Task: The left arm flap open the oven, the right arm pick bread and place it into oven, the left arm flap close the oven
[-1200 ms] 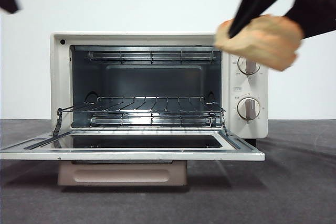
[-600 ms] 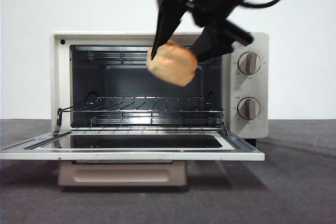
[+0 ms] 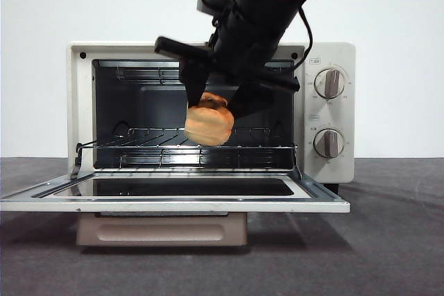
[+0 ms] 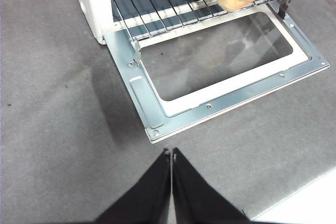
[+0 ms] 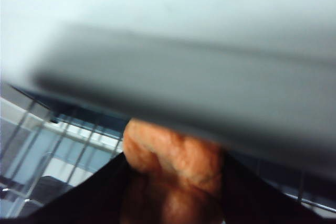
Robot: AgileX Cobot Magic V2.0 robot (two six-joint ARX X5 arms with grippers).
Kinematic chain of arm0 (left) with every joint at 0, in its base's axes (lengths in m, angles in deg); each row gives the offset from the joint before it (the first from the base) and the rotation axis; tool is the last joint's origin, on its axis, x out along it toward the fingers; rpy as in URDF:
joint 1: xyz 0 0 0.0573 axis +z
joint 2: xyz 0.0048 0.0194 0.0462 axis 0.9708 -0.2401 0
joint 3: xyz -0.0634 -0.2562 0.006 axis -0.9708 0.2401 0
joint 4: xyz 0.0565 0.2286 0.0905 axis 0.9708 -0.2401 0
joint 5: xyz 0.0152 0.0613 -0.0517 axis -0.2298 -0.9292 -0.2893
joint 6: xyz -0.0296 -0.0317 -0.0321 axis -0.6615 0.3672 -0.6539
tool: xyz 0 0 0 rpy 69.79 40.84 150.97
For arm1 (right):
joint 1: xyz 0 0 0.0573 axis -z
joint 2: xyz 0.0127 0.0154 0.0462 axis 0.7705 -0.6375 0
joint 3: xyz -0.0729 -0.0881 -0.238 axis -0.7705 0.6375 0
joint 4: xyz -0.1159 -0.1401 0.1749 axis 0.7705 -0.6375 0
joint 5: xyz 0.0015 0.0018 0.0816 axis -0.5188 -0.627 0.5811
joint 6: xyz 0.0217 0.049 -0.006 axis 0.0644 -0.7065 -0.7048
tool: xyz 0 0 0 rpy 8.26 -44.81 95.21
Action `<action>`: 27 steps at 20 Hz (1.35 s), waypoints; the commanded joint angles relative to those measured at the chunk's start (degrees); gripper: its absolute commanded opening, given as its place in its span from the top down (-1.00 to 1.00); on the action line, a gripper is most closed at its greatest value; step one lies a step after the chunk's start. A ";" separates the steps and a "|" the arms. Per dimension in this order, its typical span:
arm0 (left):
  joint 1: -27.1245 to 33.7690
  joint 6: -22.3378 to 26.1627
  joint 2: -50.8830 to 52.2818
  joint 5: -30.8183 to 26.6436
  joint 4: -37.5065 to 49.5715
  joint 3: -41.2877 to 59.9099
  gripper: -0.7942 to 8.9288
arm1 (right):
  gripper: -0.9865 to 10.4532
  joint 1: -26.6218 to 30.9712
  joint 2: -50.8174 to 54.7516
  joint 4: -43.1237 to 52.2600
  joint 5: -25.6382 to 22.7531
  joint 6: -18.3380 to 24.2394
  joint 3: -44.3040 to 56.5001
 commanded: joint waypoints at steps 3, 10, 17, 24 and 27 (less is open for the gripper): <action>-0.20 -0.15 -0.20 0.00 0.48 -0.24 0.81 | 0.15 -0.35 -1.38 0.33 -1.29 -0.76 -1.25; -0.20 -0.15 -0.20 0.00 0.48 -0.24 0.81 | 0.07 -1.14 0.37 -0.48 -0.66 -0.57 -1.25; -0.20 -0.15 -0.20 0.00 3.26 -0.20 0.81 | 0.07 -4.09 11.74 -8.55 0.28 4.09 -1.25; -0.13 -1.79 -0.87 0.00 13.03 1.31 0.81 | 0.07 -3.65 26.97 -23.06 0.72 14.58 -0.39; 0.02 -2.82 -2.12 0.00 14.95 3.06 0.81 | 0.07 -2.67 33.35 -26.80 3.06 17.77 1.49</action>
